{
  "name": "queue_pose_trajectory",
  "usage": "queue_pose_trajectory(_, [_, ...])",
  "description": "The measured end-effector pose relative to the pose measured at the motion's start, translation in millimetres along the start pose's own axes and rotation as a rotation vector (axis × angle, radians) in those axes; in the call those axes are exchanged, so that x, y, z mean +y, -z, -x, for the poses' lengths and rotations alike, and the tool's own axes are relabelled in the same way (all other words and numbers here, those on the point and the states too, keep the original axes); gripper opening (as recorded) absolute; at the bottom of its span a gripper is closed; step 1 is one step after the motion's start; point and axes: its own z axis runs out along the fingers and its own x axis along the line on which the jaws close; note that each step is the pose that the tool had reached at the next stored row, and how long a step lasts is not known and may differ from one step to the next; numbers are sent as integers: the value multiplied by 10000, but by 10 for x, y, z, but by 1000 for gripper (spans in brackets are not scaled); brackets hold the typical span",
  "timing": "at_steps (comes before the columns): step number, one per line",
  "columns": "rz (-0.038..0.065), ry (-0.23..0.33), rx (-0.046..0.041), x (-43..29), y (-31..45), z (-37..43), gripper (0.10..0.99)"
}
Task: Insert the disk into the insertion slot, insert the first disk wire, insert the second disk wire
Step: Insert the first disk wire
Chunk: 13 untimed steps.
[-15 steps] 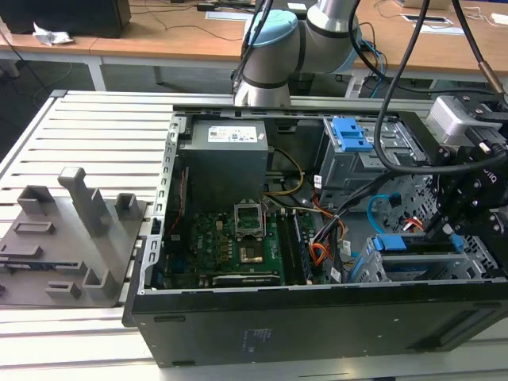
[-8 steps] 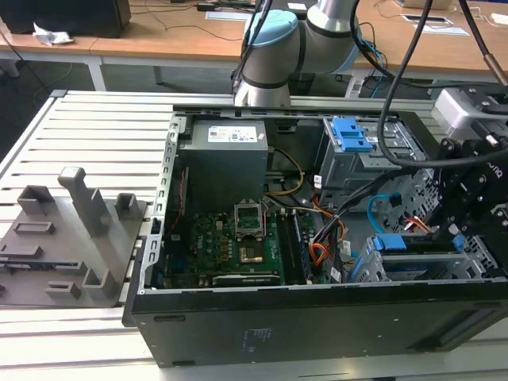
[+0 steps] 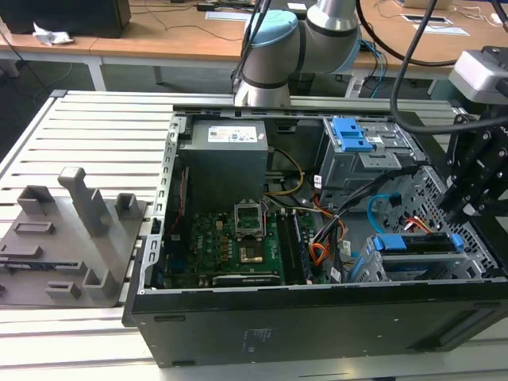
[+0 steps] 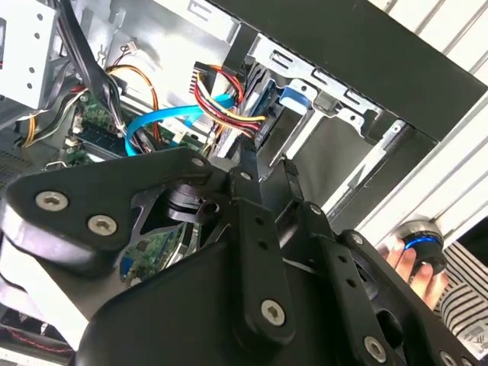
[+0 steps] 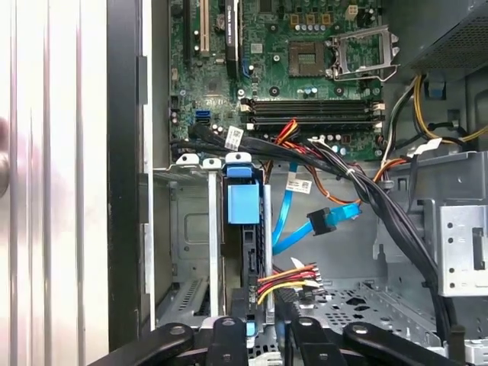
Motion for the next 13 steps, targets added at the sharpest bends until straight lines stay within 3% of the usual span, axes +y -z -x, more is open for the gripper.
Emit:
queue_pose_trajectory(4, [0,0,1,2,41,8,106])
queue_pose_trajectory(8, [0,1,4,20,52,9,106])
queue_pose_trajectory(11, [1,0,0,249,29,4,106])
queue_pose_trajectory(12, [-1,-1,0,298,26,3,106])
queue_pose_trajectory(13, [-1,1,1,299,26,3,106])
